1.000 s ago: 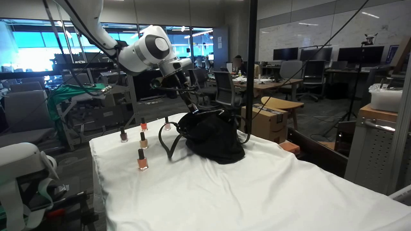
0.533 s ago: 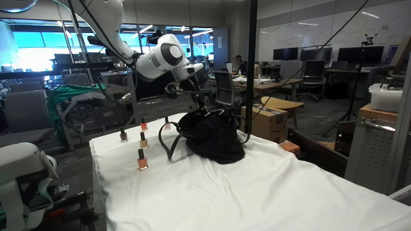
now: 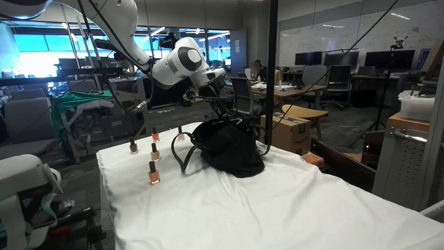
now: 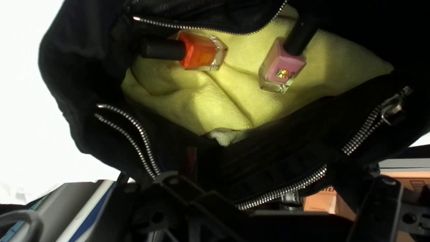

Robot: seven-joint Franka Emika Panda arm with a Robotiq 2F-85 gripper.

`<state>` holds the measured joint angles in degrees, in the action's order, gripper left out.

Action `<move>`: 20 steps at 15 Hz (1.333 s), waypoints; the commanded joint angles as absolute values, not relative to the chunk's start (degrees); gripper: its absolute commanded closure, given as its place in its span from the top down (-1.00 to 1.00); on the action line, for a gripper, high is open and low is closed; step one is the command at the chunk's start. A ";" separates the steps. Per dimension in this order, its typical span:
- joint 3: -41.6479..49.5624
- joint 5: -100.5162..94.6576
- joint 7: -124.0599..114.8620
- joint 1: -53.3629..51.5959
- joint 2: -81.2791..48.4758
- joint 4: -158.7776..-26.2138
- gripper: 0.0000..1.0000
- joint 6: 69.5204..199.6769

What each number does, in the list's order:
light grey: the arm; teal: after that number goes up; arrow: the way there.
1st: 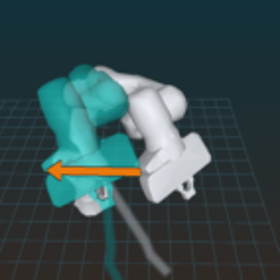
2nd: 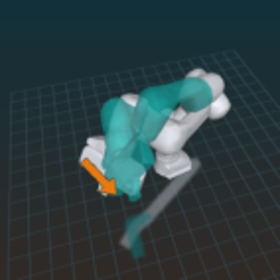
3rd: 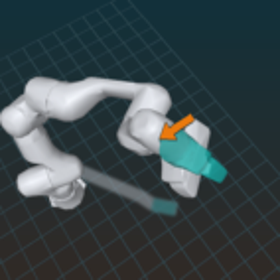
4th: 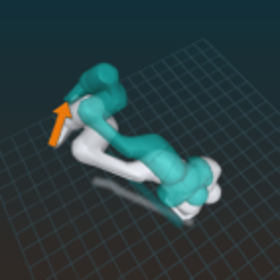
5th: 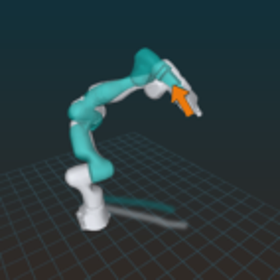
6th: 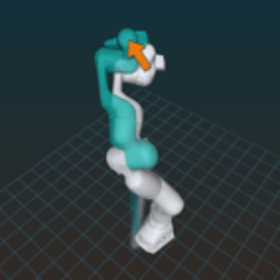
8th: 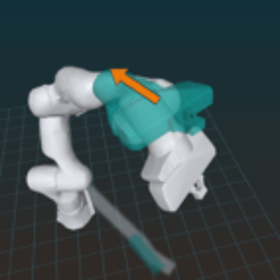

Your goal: Pick up the nail polish bottles and place them in the black bag

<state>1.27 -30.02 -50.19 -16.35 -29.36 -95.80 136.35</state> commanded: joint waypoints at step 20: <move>-7.64 -3.78 -48.08 -11.54 8.57 -140.68 1.00 131.57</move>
